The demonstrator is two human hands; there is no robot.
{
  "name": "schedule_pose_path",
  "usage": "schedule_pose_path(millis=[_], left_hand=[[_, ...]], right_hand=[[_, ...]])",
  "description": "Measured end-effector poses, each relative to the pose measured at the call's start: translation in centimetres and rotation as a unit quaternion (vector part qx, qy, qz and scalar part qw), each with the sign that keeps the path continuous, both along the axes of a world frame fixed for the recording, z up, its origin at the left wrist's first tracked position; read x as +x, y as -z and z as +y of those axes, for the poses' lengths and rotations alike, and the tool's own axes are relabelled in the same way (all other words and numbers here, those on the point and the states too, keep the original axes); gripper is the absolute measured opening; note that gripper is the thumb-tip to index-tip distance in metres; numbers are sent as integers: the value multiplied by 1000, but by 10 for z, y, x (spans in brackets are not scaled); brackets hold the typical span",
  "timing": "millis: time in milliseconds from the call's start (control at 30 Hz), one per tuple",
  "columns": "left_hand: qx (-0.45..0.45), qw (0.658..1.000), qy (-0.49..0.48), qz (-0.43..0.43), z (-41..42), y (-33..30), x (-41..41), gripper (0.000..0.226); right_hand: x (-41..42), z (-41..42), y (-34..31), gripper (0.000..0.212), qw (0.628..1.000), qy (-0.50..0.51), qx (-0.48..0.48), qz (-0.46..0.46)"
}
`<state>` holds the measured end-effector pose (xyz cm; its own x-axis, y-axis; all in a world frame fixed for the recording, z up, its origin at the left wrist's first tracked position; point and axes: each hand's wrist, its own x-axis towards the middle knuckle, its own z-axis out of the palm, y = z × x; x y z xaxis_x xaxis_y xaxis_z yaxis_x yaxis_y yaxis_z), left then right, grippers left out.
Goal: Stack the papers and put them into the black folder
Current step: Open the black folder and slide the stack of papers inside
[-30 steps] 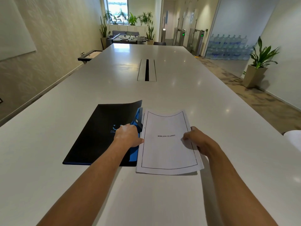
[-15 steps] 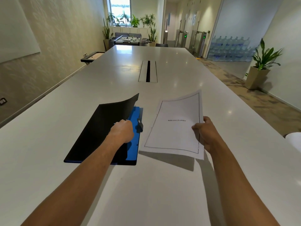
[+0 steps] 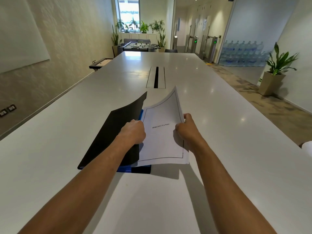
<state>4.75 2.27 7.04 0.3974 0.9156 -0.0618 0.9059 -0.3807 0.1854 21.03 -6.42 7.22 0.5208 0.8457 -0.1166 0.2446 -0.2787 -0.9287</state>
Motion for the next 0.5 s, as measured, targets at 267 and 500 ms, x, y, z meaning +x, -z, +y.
schedule_pose_path(millis=[267,500], left_hand=[[-8,1000,25,5,-20,-3,11,12],[3,996,90,11,-49,-12,44,21]], right_hand=[[-10,9,9,38,996,-26,-22,81],[-32,18,24,65,994,-48,-28,89]])
